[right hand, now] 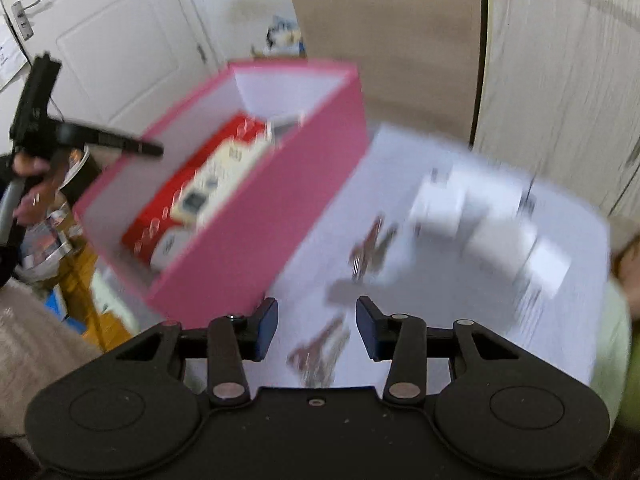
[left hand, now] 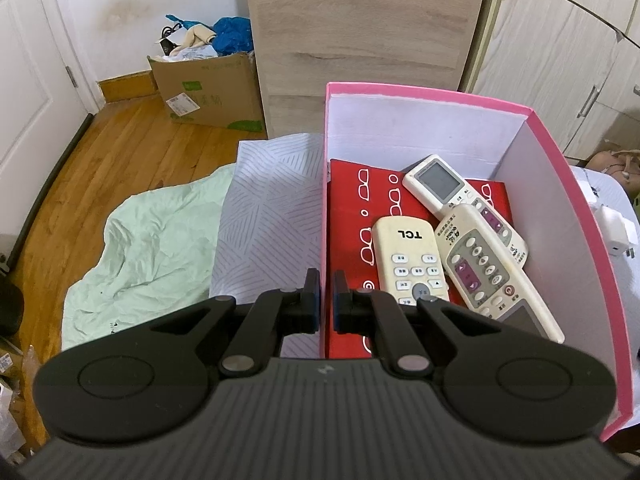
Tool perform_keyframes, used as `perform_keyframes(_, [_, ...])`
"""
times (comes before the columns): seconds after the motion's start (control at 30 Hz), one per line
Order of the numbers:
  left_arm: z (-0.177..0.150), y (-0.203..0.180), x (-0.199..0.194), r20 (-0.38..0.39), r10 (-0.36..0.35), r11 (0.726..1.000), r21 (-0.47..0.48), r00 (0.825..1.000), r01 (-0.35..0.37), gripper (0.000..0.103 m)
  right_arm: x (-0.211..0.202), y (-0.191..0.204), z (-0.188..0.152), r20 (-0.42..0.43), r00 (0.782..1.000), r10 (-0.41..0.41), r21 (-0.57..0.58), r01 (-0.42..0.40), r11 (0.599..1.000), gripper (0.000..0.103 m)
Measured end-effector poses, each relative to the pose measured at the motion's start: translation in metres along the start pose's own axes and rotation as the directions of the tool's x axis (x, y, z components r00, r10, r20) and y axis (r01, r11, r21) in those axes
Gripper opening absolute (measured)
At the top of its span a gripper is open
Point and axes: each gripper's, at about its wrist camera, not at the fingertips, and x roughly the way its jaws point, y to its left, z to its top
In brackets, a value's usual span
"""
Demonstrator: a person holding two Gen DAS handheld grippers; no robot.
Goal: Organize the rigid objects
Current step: 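Grasp the keys with the pink tag on the cloth with the right gripper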
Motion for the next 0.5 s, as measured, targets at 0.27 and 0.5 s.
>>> perform_keyframes(0.27, [0.0,-0.001,0.001,0.0,0.009,1.0,0.002,1.0,-0.009,0.005,0.031,0.02,-0.028,-0.099,0.995,-0.007,-0.195,-0.013,0.981,0.048])
perform_keyframes(0.5, [-0.001,-0.002,0.0,0.001,0.009,1.0,0.006,1.0,-0.009,0.005,0.042,0.022,-0.034,-0.077,0.997,-0.002,-0.28,-0.019,0.96,0.048])
